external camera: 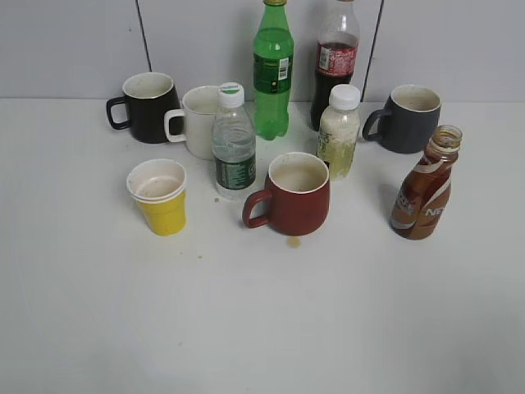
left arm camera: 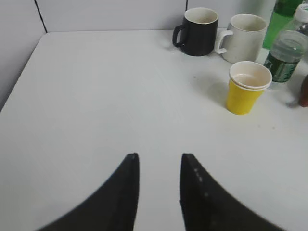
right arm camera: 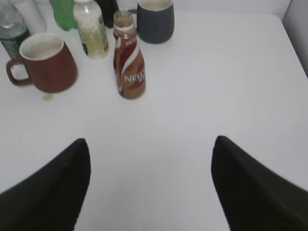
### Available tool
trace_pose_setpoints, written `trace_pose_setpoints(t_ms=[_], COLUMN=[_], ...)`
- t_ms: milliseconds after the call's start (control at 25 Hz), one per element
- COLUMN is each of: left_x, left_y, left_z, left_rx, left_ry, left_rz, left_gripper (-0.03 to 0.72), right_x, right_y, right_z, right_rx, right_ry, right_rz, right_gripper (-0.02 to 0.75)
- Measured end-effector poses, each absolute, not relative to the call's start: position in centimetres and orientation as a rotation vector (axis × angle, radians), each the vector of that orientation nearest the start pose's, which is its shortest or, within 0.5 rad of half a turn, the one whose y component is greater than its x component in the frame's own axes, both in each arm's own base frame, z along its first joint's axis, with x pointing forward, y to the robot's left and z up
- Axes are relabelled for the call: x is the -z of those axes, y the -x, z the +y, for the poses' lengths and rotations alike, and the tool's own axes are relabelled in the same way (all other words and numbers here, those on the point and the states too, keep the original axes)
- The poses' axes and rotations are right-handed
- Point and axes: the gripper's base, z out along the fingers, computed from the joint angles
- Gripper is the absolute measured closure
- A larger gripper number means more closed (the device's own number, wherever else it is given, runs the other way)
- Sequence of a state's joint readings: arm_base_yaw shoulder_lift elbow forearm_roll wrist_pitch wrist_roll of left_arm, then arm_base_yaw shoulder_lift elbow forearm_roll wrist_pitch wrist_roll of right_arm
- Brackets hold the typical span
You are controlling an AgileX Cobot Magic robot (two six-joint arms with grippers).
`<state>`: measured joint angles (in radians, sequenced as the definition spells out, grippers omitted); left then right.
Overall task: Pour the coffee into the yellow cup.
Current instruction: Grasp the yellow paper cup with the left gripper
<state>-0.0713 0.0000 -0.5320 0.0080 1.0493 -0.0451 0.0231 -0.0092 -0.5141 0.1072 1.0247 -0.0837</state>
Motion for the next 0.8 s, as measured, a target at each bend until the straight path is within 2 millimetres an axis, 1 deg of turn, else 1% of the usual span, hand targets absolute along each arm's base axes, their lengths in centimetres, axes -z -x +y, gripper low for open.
trace_pose_setpoints(t_ms=[80,200,280,360,400,440,480,520,560,640,680,720,800], left_x=[-29.0,-30.0,-31.3,-32.1,-32.5,-33.0,-33.0,-33.2,-33.3,-33.8,-34.0,-34.0,-33.7], left_y=[0.5,-0.3,-1.4,-2.4,-3.7,-4.5,-4.5,-5.8,-6.6,-9.2,-10.1,-11.5,-13.5], left_z=[0.1,0.0,-0.1,-0.2,-0.3,-0.4,-0.4,-0.5,-0.6,-0.9,-0.9,-1.1,-1.3], left_rx=[0.074,0.080,0.094,0.098,0.101,0.104,0.104,0.105,0.106,0.109,0.110,0.111,0.120], left_ry=[-0.039,-0.042,-0.042,-0.041,-0.041,-0.039,-0.039,-0.039,-0.038,-0.038,-0.037,-0.037,-0.028], left_rz=[2.007,1.957,1.848,1.783,1.732,1.675,1.675,1.636,1.614,1.556,1.542,1.528,1.525], left_gripper=[0.459,0.459,0.459,0.459,0.459,0.455,0.455,0.451,0.449,0.448,0.448,0.448,0.448], right_x=[-29.3,-30.3,-30.8,-31.4,-31.6,-31.8,-32.0,-32.1,-32.4,-33.1,-33.4,-33.6,-33.8], right_y=[0.7,-0.3,-1.2,-2.3,-2.9,-3.6,-4.2,-4.8,-5.4,-6.4,-7.0,-7.6,-8.8], right_z=[0.9,1.0,1.0,0.9,0.9,0.9,0.8,0.8,0.8,0.8,0.8,0.8,0.9], right_rx=[-0.109,-0.123,-0.123,-0.119,-0.117,-0.115,-0.113,-0.114,-0.113,-0.115,-0.117,-0.117,-0.117], right_ry=[0.104,0.089,0.078,0.069,0.064,0.057,0.050,0.049,0.045,0.039,0.038,0.039,0.045], right_rz=[1.915,1.845,1.822,1.792,1.785,1.771,1.749,1.731,1.700,1.629,1.609,1.588,1.567], right_gripper=[0.152,0.151,0.151,0.151,0.151,0.151,0.151,0.151,0.151,0.151,0.152,0.152,0.152])
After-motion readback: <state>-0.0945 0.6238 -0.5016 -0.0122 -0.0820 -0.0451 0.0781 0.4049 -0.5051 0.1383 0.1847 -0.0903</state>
